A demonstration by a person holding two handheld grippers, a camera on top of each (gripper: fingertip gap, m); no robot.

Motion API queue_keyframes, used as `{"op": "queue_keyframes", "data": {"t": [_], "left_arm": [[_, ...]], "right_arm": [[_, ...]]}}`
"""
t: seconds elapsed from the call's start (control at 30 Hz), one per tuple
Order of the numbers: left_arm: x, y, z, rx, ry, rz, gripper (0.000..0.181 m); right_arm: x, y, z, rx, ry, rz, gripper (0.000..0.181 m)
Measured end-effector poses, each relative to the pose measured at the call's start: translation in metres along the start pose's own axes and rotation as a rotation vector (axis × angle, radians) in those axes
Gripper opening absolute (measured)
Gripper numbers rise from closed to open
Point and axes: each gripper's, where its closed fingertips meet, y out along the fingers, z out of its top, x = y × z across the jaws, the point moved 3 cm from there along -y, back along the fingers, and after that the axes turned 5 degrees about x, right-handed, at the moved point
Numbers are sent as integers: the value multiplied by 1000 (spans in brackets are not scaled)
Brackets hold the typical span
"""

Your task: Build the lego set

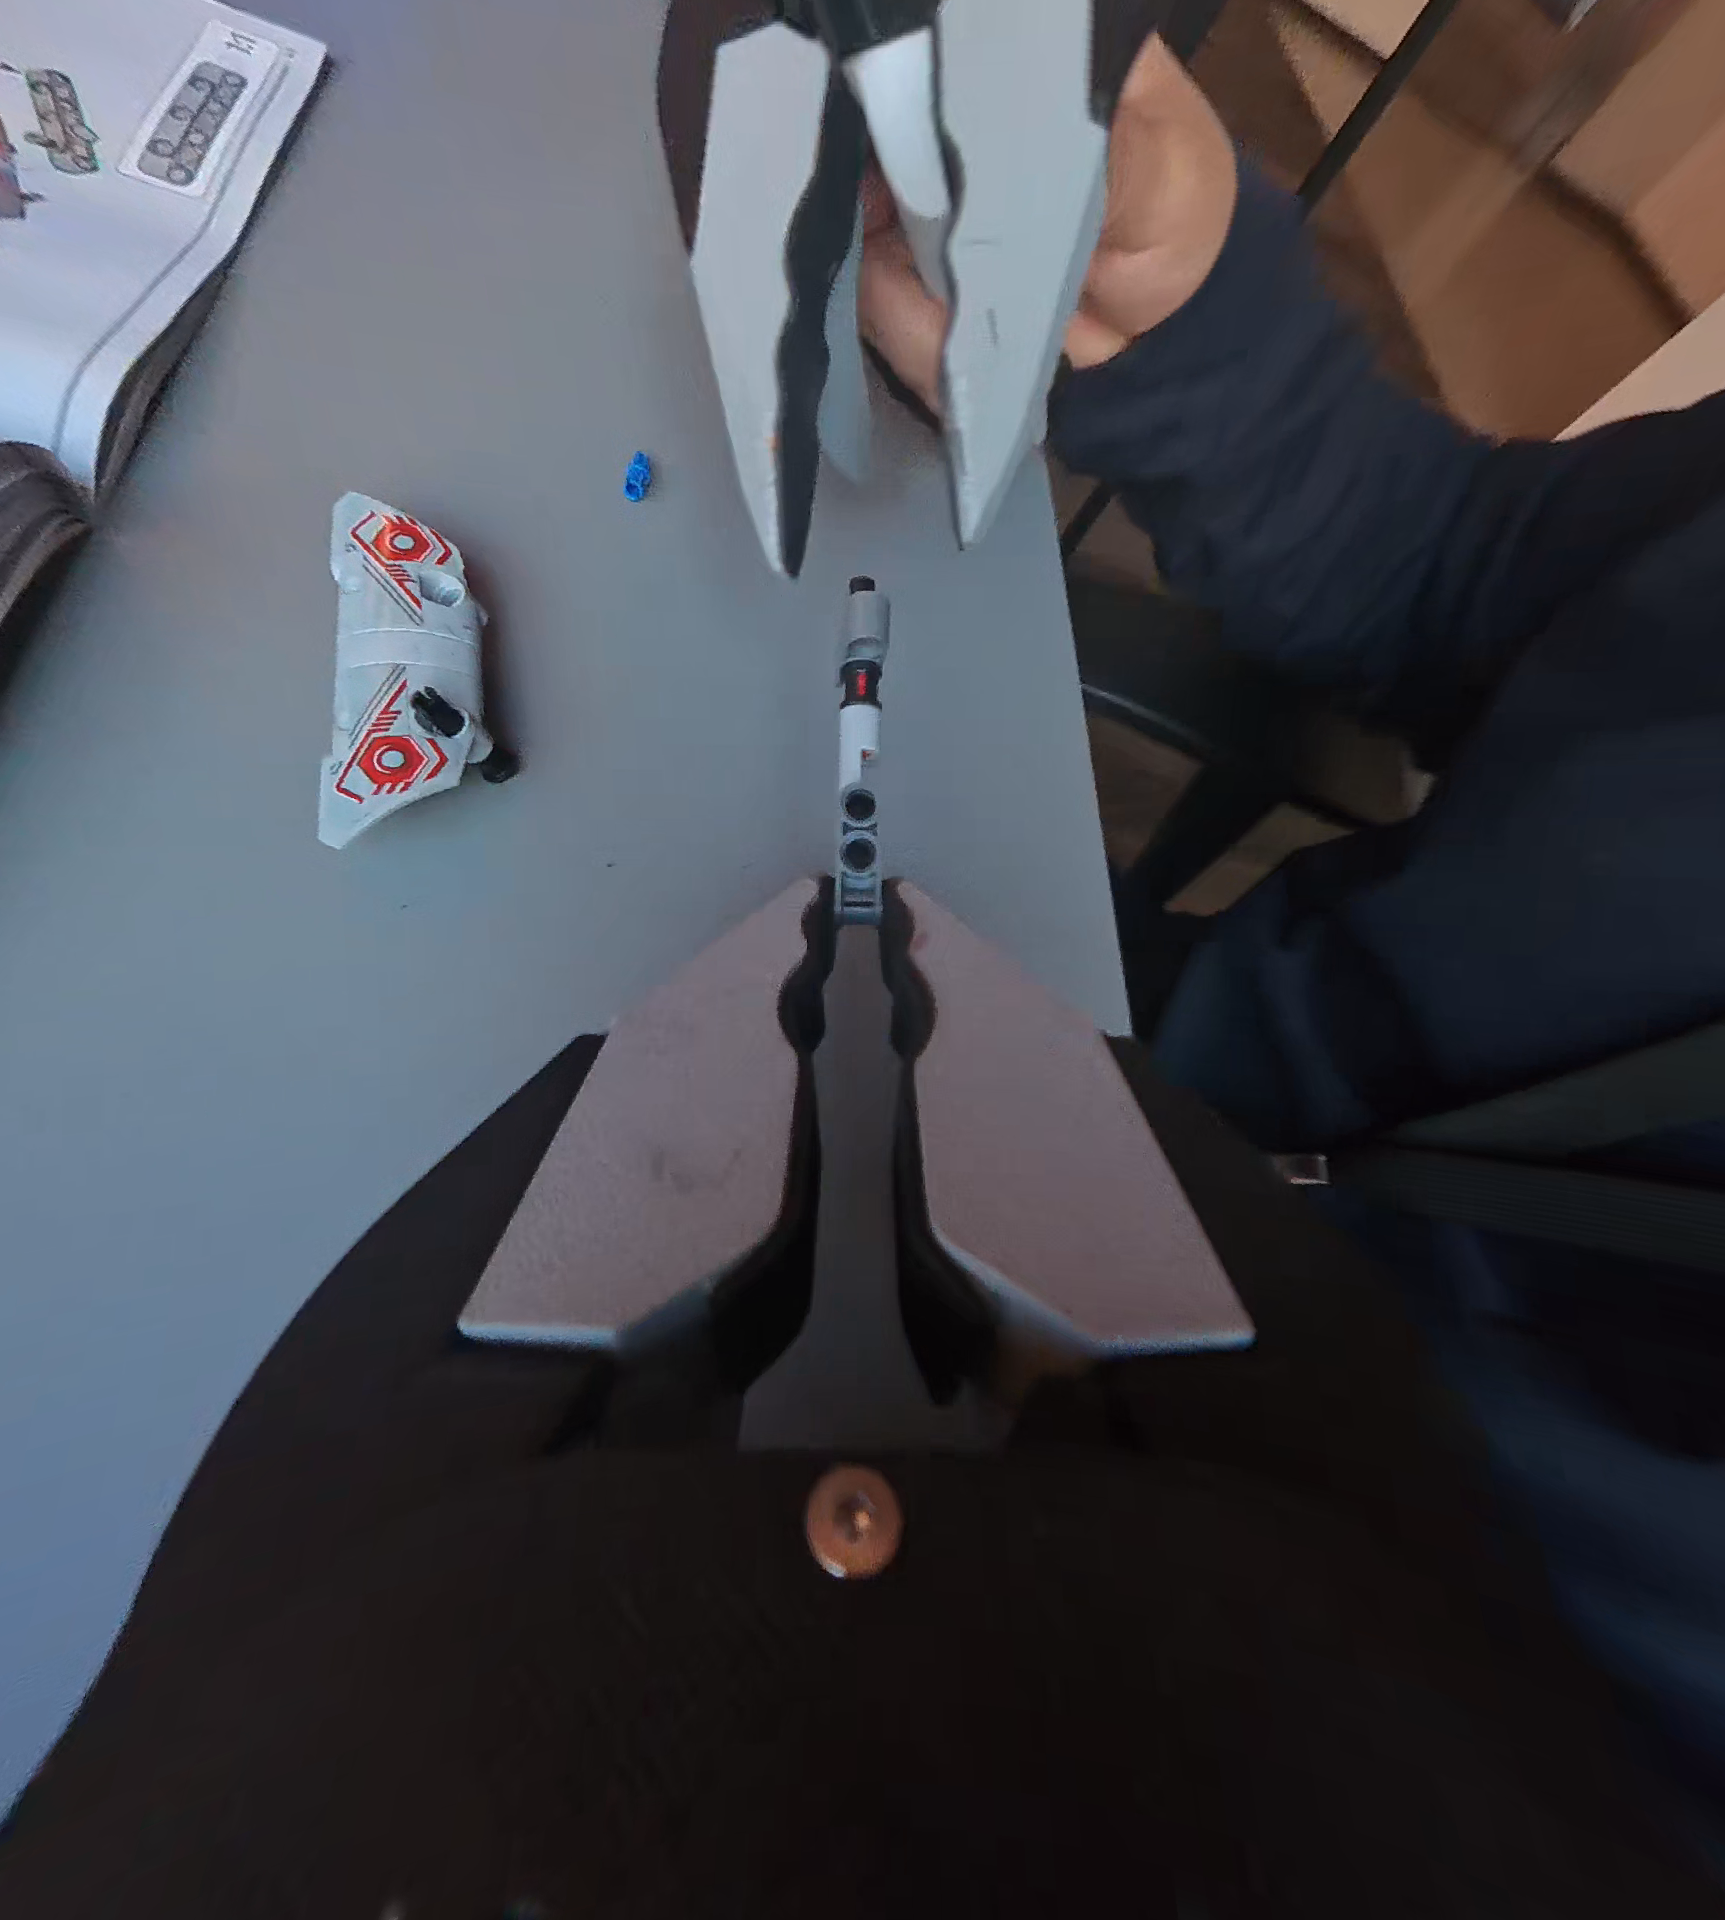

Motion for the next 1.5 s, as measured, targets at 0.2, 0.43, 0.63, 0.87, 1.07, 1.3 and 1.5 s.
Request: {"op": "queue_keyframes", "data": {"t": [0.2,0.43,0.63,0.87,1.07,1.3,1.5], "left_arm": [[4,-2,4,32,-90,-108,4],[7,-4,6,53,-129,-161,5],[19,-8,10,82,-136,-266,5],[33,-15,23,176,-60,-338,4],[30,-9,17,135,-54,-303,5],[25,-5,11,91,-60,-258,5],[17,-6,2,44,-95,-161,5]], "right_arm": [[-11,2,-7,-61,-276,-106,23],[-16,8,-10,-73,-354,-120,24],[-31,12,-3,5,-430,-52,24],[-55,16,2,12,-567,-78,20],[-54,10,1,15,-567,-95,20],[-44,12,-2,10,-534,-102,19],[-31,20,-7,-7,-538,-108,6]]}}
